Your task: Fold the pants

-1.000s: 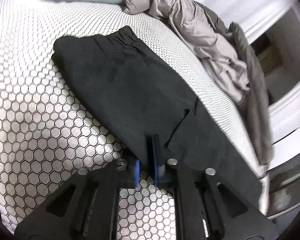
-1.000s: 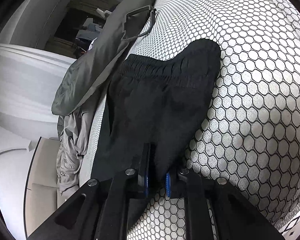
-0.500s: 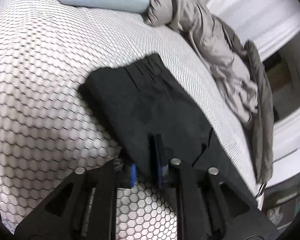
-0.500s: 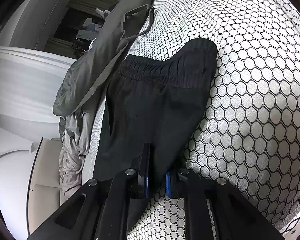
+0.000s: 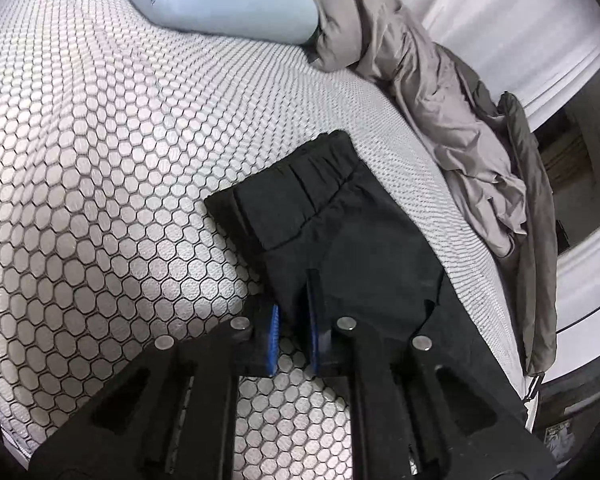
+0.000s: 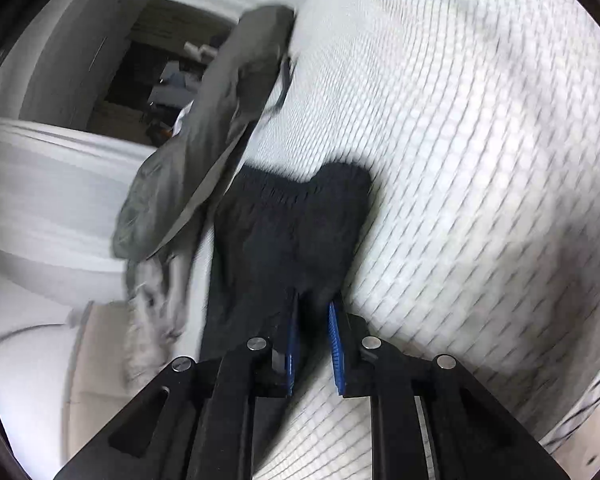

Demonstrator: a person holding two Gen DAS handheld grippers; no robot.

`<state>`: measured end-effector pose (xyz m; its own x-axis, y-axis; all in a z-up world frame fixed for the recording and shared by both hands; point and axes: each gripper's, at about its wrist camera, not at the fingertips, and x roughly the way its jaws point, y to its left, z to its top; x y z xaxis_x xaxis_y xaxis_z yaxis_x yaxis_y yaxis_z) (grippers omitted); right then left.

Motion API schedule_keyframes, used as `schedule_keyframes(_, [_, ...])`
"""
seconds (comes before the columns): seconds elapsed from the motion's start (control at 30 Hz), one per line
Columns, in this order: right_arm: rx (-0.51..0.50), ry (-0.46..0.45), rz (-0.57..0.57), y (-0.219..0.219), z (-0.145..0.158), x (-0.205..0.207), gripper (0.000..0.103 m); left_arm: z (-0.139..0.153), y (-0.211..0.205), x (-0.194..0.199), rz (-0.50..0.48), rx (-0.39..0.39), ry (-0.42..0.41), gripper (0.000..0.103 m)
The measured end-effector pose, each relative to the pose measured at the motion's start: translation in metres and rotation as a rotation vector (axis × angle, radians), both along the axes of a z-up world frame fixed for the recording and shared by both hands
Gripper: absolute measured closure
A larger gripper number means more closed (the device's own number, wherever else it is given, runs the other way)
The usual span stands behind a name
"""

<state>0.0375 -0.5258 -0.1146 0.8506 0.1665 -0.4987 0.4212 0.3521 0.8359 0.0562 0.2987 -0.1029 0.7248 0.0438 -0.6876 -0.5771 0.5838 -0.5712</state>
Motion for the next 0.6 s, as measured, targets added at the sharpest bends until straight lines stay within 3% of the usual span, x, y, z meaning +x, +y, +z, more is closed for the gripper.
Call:
schedule_keyframes(0.07, [0.021,-0.005,0.012,-0.005,-0.009,0.007,0.1,-0.002,0.001,0.007,0.004,-0.023,-0.005,0.095])
schedule_keyframes(0.2, [-0.03,-0.016,-0.011,-0.004,0.003,-0.005,0.102,0.003,-0.001,0.003,-0.006,-0.006,0.007,0.093])
schedule_keyframes(0.3, [-0.18,0.121,0.006,0.002,0.014,-0.002,0.093,0.011,-0.003,-0.004,-0.001,-0.002,0.035,0.089])
schedule_keyframes(0.37, [-0.2,0.126,-0.01,0.004,0.021,-0.009,0.087,0.023,-0.005,-0.017,-0.015,0.008,0.003,0.089])
schedule_keyframes(0.4, [-0.221,0.133,-0.028,0.006,0.027,-0.015,0.087,0.034,-0.01,-0.023,-0.006,0.058,-0.016,0.085])
schedule_keyframes(0.43, [-0.273,0.116,-0.053,0.01,0.039,-0.023,0.087,0.044,-0.015,-0.03,0.002,0.109,-0.02,0.081])
schedule_keyframes(0.5, [-0.355,0.083,-0.043,0.022,0.059,-0.029,0.087,0.061,-0.03,-0.035,-0.011,0.178,-0.057,0.053])
schedule_keyframes(0.53, [-0.405,0.06,-0.018,0.031,0.069,-0.028,0.087,0.068,-0.038,-0.035,-0.031,0.187,-0.08,0.049])
schedule_keyframes(0.6, [-0.502,0.022,0.083,0.059,0.086,-0.014,0.078,0.077,-0.066,-0.025,-0.129,0.215,-0.125,0.031])
